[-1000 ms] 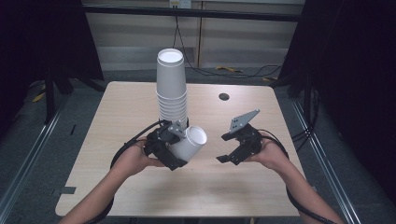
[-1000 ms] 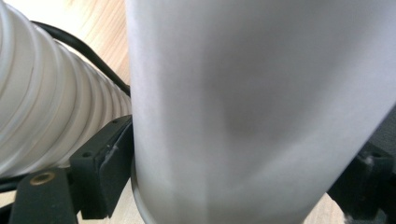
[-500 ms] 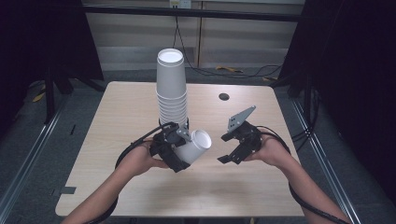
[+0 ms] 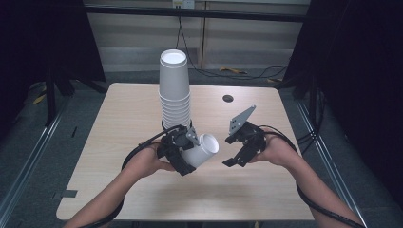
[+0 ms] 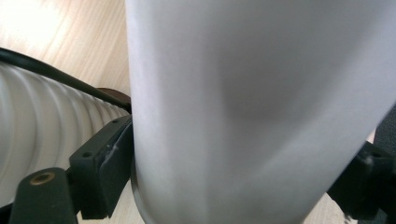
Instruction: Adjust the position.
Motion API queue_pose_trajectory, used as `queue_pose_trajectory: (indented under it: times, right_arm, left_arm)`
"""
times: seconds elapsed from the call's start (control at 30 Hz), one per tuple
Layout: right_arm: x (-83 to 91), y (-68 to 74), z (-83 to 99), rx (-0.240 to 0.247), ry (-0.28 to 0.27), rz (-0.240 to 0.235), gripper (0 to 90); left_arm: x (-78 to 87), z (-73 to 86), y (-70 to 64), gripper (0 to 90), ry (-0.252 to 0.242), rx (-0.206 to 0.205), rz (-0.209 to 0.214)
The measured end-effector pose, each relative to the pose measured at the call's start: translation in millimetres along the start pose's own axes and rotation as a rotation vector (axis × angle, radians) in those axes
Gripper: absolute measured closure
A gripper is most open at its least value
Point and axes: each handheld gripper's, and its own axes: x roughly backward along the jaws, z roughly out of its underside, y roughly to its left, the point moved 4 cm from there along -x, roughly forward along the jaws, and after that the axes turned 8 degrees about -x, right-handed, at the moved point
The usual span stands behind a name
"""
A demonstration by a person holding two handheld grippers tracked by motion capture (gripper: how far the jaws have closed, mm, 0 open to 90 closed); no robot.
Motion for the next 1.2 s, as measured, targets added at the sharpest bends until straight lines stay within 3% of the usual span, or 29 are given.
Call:
queue_pose_trajectory:
  times: [0.4, 0.97, 1.2]
  right_arm:
    - [0.4, 5.7, -5.9, 0.018, 0.093, 0.001, 15.2]
    - [1.0, 10.1, -21.5, 0.033, 0.115, -0.002, 14.9]
    - [-0.3, 12.8, -25.8, 0.036, 0.114, -0.012, 14.8]
  left_arm:
    - [-7.9, -4.3, -3.5, 13.9, 0.026, -0.019, 0.013]
    - [-13.0, -12.4, -6.9, 13.9, 0.059, -0.045, 0.012]
    - [-13.3, -16.3, -6.2, 13.9, 0.052, -0.047, 0.01]
